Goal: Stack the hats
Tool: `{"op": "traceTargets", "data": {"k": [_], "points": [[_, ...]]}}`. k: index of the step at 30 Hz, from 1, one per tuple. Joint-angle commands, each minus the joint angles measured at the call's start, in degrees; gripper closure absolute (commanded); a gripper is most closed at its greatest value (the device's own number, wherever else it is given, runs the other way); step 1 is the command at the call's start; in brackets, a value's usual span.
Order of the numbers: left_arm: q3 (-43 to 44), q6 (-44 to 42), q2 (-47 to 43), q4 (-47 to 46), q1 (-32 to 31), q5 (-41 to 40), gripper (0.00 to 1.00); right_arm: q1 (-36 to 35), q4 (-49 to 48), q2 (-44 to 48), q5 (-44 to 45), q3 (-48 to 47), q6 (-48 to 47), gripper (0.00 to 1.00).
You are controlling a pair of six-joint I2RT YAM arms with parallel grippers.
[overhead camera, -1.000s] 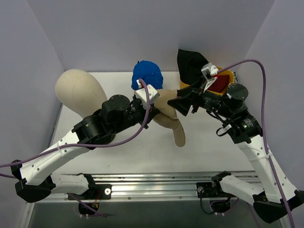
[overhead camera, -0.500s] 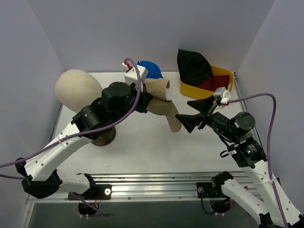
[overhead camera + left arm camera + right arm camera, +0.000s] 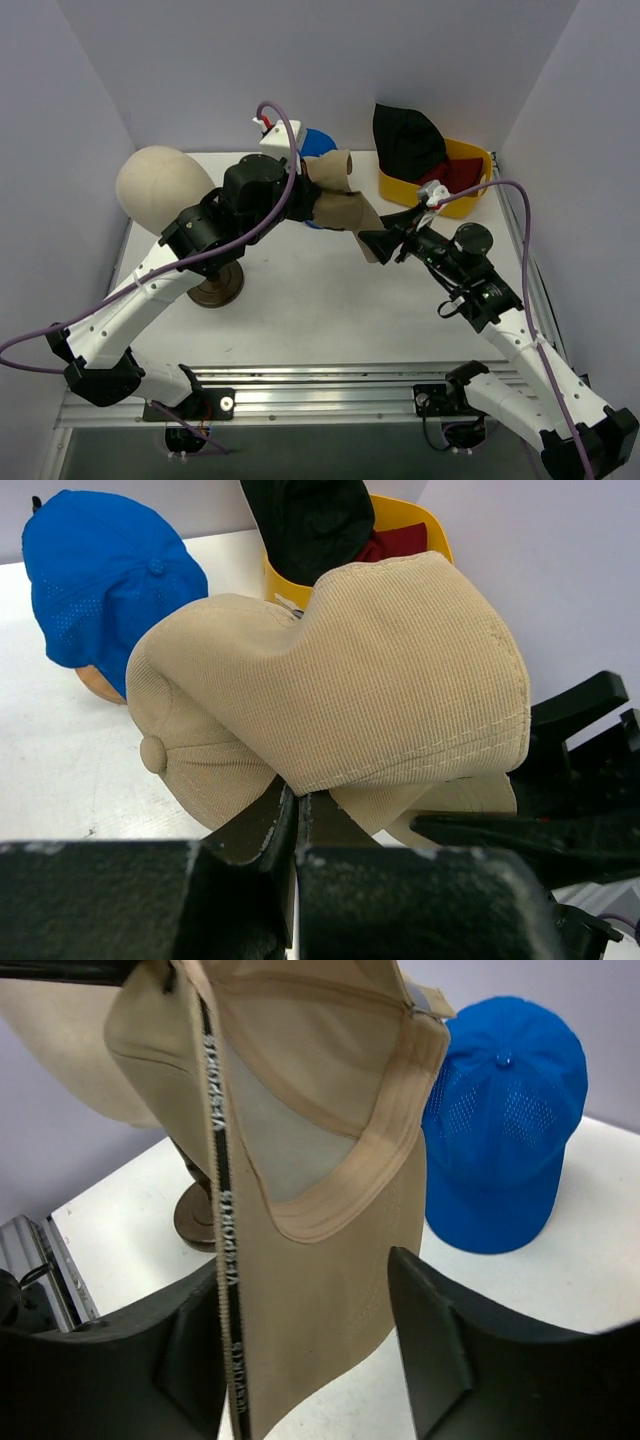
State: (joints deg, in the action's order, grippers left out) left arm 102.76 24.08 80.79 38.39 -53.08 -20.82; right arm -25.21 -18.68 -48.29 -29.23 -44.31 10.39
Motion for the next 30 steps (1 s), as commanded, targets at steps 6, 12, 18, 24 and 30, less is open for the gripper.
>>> {"op": "traceTargets", "data": {"k": [6, 12, 18, 24, 30], "points": [[2.97, 1.77, 0.42, 0.28, 2.89, 1.30, 0.98, -0.28, -10.24, -1.53, 1.73, -0.59, 2.35, 0.93], [19.16, -1.75, 5.59, 9.92, 10.17, 10.44, 0.61, 0.07, -2.16, -12.31, -0.64, -12.18, 12.52, 1.00], [33.91, -4.65, 9.04, 19.35, 12.12, 9.48, 0.06, 1.83, 1.01, -23.14, -7.15, -27.63, 19.66, 1.00], [20.84, -4.83, -0.43, 12.69, 11.24, 8.96, 0.06, 6.92, -14.87, -34.56, -17.33, -37.93, 36.86, 1.00], [0.79, -4.65, -11.35, 0.99, 11.68, 5.62, 0.06, 7.28, -32.46, -47.23, -21.83, -44.54, 55.68, 1.00]]}}
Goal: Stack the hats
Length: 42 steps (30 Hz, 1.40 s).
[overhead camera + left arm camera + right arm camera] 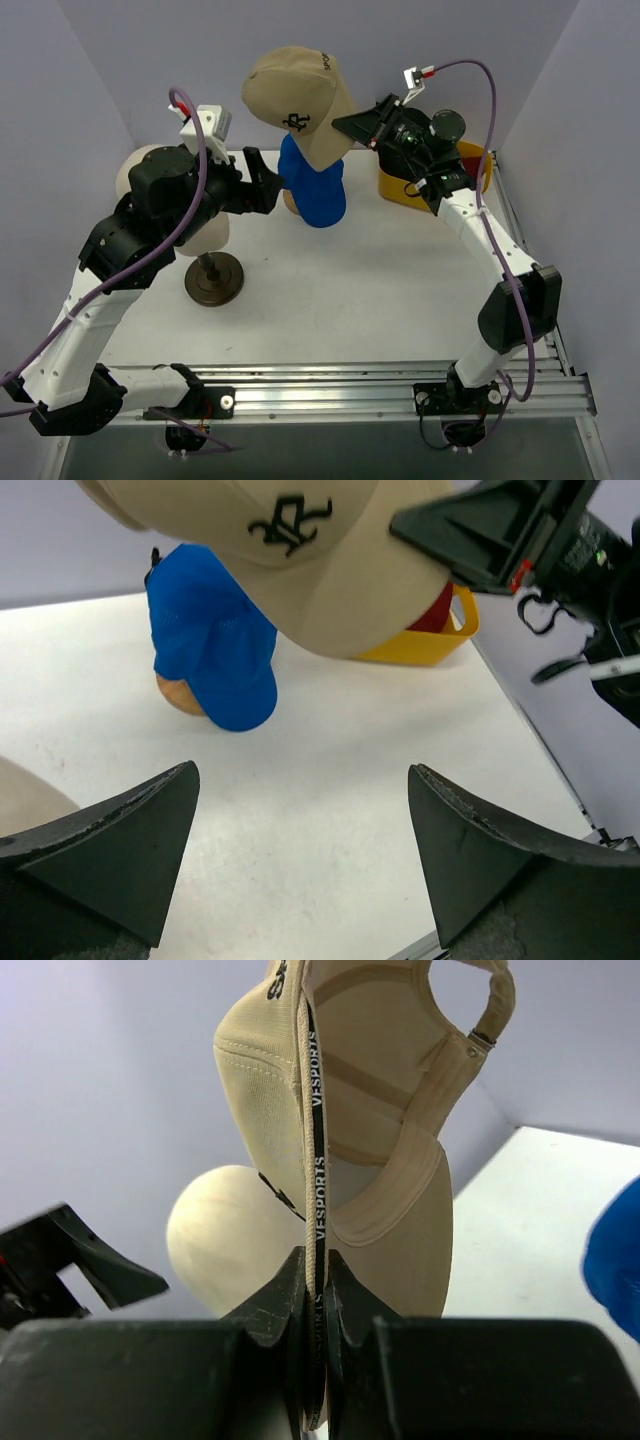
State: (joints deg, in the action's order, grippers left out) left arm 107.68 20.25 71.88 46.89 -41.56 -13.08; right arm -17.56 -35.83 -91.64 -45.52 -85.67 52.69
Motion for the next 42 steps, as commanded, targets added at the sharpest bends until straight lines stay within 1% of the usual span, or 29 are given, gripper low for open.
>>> {"op": "traceTargets", "data": {"k": [1, 2, 3, 8, 11, 15, 19, 21, 28, 30, 33, 38, 39, 40, 42], "points": [[-4.84, -0.83, -2.88, -7.61, 0.16, -2.12, 0.06, -0.37, -17.84, -4.86, -5.63, -3.10, 15.67, 1.00], [-5.37, -0.57, -3.23, -7.35, 0.25, -2.04, 0.06, -0.37, -22.30, -6.61, -5.64, -2.84, 19.70, 1.00], [-6.42, -0.39, -3.76, -7.43, 0.25, -2.04, 0.06, -0.45, -24.18, -7.50, -5.64, -2.58, 21.30, 1.00], [-11.08, 0.05, -5.25, -8.92, 0.34, -1.42, 0.06, -0.11, -29.98, -11.54, -4.76, -0.03, 24.65, 1.00], [-13.54, -0.03, -5.78, -9.36, 0.34, -1.95, 0.06, 0.86, -35.42, -13.56, -4.41, 1.81, 29.30, 1.00], [-14.95, -0.21, -5.43, -9.01, 0.34, -2.39, 0.06, 2.79, -36.15, -14.53, -4.14, 3.31, 30.98, 1.00], [-14.96, -0.12, -4.73, -9.10, 0.34, -1.95, 0.06, 4.20, -35.71, -15.33, -4.40, 5.07, 31.25, 1.00], [-14.78, 0.05, -4.46, -9.28, 0.34, -1.51, 0.06, 4.64, -37.28, -16.55, -4.40, 6.03, 32.12, 1.00], [-14.78, 0.40, -3.76, -9.63, 0.34, -1.60, 0.06, 5.70, -54.31, -24.64, -6.60, 4.64, 44.95, 1.00], [-14.43, 0.32, -3.50, -9.37, 0.34, -1.86, 0.06, 5.78, -55.13, -26.13, -7.22, 4.63, 46.10, 1.00], [-14.25, 0.23, -3.06, -9.28, 0.34, -2.21, 0.06, 5.96, -53.73, -27.37, -8.09, 4.81, 44.97, 1.00], [-13.99, 0.05, -1.83, -9.54, 0.34, -2.30, 0.06, 7.19, -57.67, -30.18, -7.75, 5.42, 47.06, 1.00], [-13.99, 0.05, -1.65, -9.45, 0.34, -2.13, 0.06, 7.54, -59.42, -30.62, -7.57, 5.42, 47.68, 0.99], [-13.81, -0.03, -1.48, -9.45, 0.34, -2.21, 0.06, 7.80, -60.22, -31.40, -7.48, 5.42, 48.73, 0.92], [-13.81, -0.12, -1.21, -9.45, 0.34, -2.21, 0.06, 8.51, -61.11, -31.85, -7.48, 5.69, 49.27, 0.84]]}}
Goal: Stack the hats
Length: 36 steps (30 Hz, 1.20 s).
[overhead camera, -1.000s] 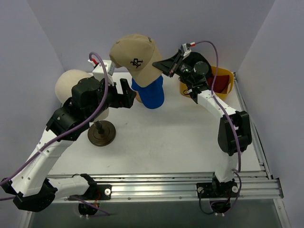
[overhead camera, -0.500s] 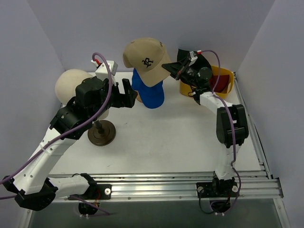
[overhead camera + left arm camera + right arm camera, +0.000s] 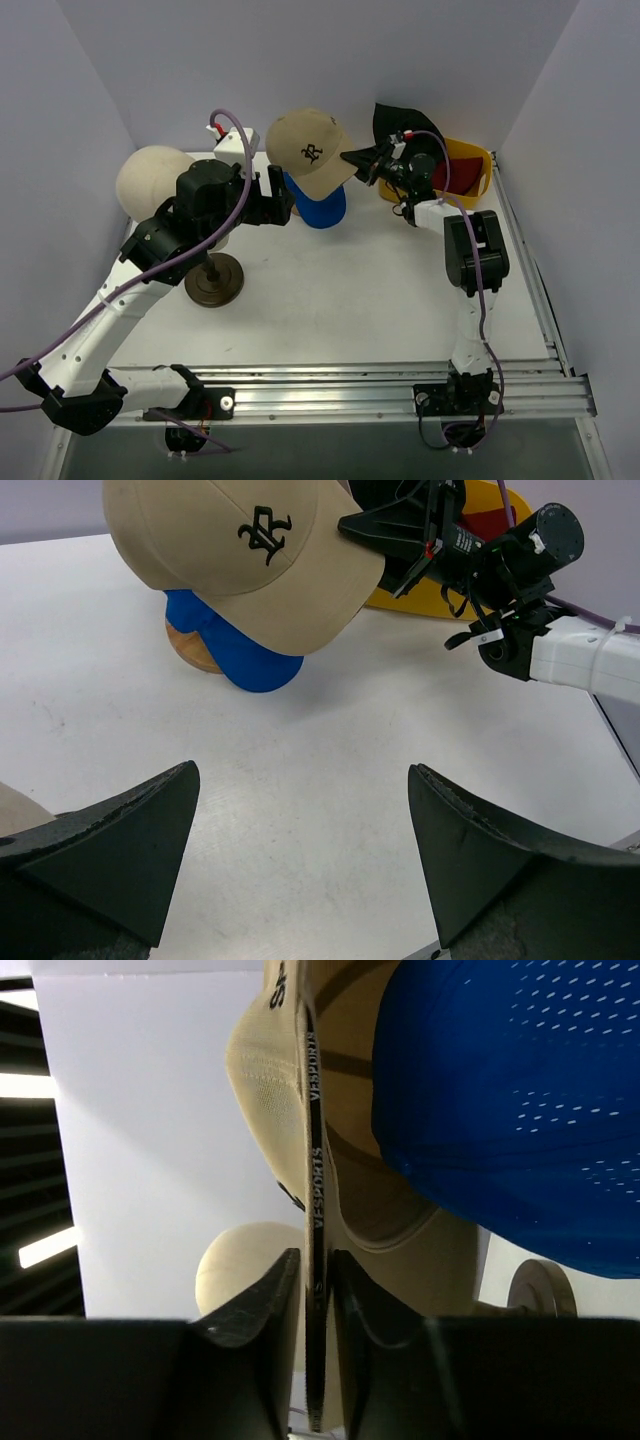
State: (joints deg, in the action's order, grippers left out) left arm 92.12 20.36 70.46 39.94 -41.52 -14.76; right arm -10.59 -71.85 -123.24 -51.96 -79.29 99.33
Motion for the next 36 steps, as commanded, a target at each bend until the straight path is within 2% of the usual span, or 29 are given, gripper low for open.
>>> {"op": "traceTargets", "data": {"k": [1, 6, 7, 10, 17, 20, 21, 24, 25, 33, 36], "points": [[1.75, -0.32, 0.21, -2.50, 0.30, -0.70, 0.06, 1.71, -25.44, -0.33, -1.03, -0.61, 2.45, 0.80], [1.84, -0.32, 0.30, -2.59, 0.30, -0.79, 0.06, 2.50, -21.85, 0.28, -1.56, 1.23, -0.53, 0.73], [1.84, -0.32, 0.21, -2.68, 0.30, -0.79, 0.06, 2.68, -21.23, 0.72, -1.56, 1.67, -1.93, 0.66], [1.66, -0.23, 0.12, -2.76, 0.30, -0.97, 0.06, 3.12, -18.59, 1.77, -1.38, 2.99, -4.14, 0.63], [1.40, -0.23, 0.30, -2.85, 0.30, -0.79, 0.06, 3.38, -5.16, 4.76, 0.81, 3.61, -14.94, 0.66], [1.31, -0.23, 0.30, -2.77, 0.30, -0.79, 0.06, 3.12, 5.03, 7.04, 2.48, 3.26, -23.02, 0.70], [1.14, -0.23, 0.38, -2.77, 0.30, -0.79, 0.06, 3.03, 11.24, 8.27, 3.87, 3.00, -27.91, 0.72], [1.14, -0.06, 0.21, -2.94, 0.30, -0.79, 0.06, 3.12, 22.67, 10.21, 7.21, 2.21, -35.06, 0.71], [0.96, 0.03, 0.12, -2.94, 0.21, -0.71, 0.06, 3.03, 24.38, 10.39, 7.84, 2.12, -38.13, 0.70], [0.78, 0.29, 0.21, -3.29, 0.03, -0.35, 0.06, 2.94, 31.16, 10.83, 11.36, 2.38, -43.60, 0.60], [0.52, 0.29, 0.21, -3.29, 0.12, -0.61, 0.06, 2.68, 33.09, 11.00, 12.23, 2.38, -45.27, 0.60]]}}
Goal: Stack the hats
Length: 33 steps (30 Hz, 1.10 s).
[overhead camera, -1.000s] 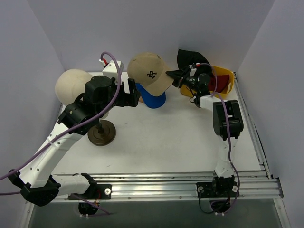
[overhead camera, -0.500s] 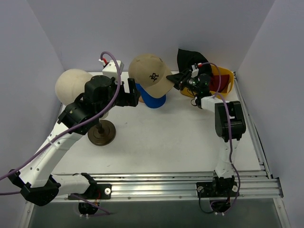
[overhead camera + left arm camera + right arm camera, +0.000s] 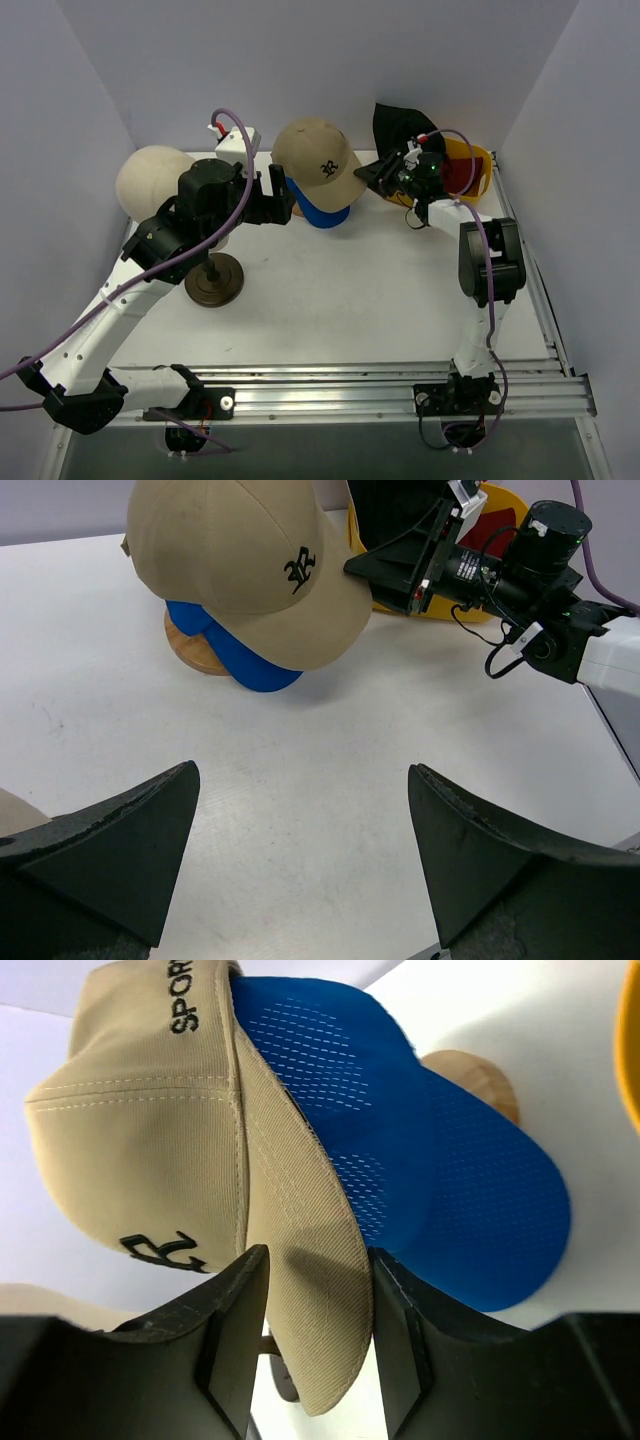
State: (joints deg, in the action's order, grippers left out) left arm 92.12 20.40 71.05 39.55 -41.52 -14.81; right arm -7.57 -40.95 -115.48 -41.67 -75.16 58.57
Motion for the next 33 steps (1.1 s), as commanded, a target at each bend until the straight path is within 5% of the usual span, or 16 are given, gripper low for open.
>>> {"op": "traceTargets", "data": {"k": [1, 20, 33], "points": [[0.43, 0.25, -0.38, -2.90, 0.12, -0.57, 0.06, -0.34, 3.06, 3.24, 2.38, -1.84, -5.03, 0.61], [-5.81, 1.92, -3.55, -5.62, 0.03, -1.63, 0.06, -6.74, 30.31, 12.74, 26.11, -10.79, -29.10, 0.46], [-11.95, 3.41, -8.29, -8.26, -1.28, -2.68, 0.06, -15.89, 36.11, -0.43, 27.87, -34.52, -40.01, 0.16]]}}
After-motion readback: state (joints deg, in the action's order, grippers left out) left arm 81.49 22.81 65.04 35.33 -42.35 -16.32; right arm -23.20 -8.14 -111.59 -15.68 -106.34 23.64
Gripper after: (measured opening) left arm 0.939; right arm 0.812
